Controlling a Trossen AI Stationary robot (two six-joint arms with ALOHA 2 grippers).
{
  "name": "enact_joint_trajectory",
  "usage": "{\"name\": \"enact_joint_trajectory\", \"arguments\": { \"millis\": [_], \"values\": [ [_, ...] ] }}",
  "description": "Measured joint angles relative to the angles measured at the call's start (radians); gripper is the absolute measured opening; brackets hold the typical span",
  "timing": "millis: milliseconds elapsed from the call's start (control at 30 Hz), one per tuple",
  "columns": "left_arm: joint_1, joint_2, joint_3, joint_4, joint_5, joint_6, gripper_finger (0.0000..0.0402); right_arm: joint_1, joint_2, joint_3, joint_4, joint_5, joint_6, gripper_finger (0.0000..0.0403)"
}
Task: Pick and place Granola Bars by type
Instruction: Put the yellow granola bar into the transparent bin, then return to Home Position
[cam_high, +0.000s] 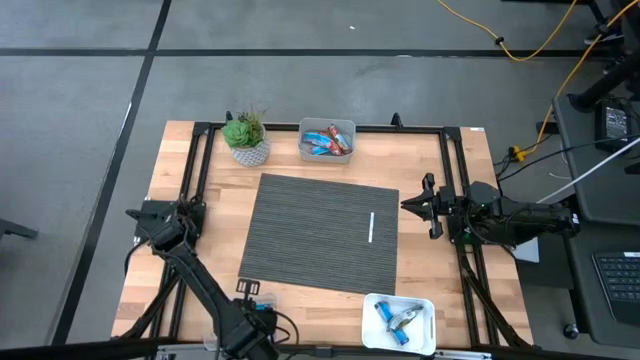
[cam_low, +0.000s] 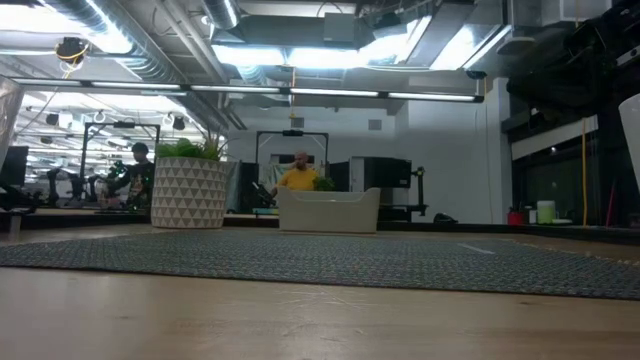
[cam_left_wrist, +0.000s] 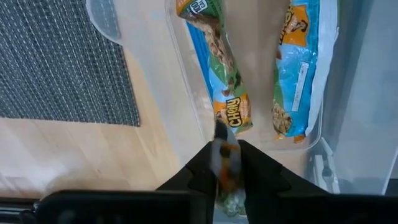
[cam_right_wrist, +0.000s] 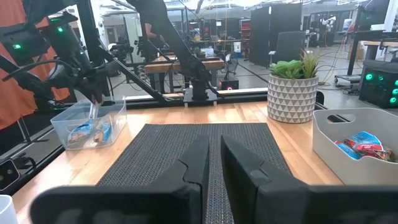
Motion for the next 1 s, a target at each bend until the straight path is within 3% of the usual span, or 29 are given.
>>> {"name": "enact_joint_trajectory", "arguments": {
  "millis": [1000],
  "values": [
    [0.017, -0.047, 0.058, -0.011, -0.001, -0.088, 0.0177, 0.000, 0.000, 0.000, 0.000, 0.000, 0.000, 0.0046]
  ]
}}
